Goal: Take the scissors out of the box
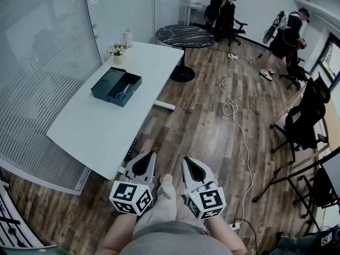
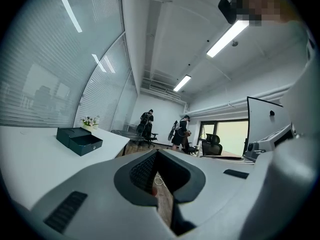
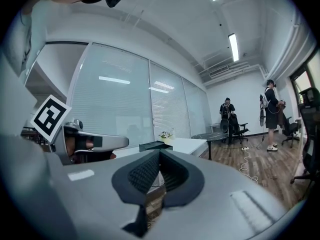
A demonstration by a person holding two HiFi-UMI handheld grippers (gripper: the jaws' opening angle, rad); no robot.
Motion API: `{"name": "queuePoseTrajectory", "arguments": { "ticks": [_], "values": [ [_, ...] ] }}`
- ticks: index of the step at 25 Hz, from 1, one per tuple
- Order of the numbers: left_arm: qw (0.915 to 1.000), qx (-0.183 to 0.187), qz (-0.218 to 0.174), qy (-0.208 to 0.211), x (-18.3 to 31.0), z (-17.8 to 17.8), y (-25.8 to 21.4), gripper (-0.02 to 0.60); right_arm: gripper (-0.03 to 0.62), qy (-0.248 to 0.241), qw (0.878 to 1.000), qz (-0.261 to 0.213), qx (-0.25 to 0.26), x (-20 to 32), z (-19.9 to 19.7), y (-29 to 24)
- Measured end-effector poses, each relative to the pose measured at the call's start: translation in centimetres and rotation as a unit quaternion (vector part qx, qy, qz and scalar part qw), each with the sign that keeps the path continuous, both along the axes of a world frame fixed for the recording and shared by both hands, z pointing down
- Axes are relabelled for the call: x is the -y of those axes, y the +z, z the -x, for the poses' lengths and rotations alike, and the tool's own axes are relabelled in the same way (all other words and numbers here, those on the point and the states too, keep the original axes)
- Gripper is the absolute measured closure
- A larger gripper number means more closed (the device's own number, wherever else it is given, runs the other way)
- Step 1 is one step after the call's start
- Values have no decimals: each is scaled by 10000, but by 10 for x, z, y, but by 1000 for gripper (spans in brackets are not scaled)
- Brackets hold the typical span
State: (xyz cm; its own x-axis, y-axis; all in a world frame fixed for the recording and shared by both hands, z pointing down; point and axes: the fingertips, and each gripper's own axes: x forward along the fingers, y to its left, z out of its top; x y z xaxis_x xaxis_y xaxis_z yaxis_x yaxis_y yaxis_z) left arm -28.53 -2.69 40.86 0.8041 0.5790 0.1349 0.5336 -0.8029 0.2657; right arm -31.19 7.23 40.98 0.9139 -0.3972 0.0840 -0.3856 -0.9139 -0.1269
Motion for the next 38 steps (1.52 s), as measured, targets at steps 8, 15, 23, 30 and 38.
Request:
{"name": "queuePoseTrajectory", "arguments": {
  "ticks": [8, 15, 23, 30, 38],
  "values": [
    [9997, 149, 118, -122, -7, -110, 5, 577, 585, -138, 9999, 44, -58, -6, -111, -12],
    [9994, 216, 130, -231, 0, -209, 13, 577, 585, -316, 9994, 96, -53, 4, -211, -10],
    [9987, 199, 73, -467, 14, -301, 7, 577, 585, -575, 9983, 81, -35, 17, -305, -14],
    [9971, 234, 109, -720, 39, -359, 11, 575, 585, -949, 9953, 175, -62, 44, -371, -11],
    [9912, 243, 124, -1294, 78, -399, 15, 575, 585, -1626, 9861, 325, -94, 82, -426, -11]
  ]
}}
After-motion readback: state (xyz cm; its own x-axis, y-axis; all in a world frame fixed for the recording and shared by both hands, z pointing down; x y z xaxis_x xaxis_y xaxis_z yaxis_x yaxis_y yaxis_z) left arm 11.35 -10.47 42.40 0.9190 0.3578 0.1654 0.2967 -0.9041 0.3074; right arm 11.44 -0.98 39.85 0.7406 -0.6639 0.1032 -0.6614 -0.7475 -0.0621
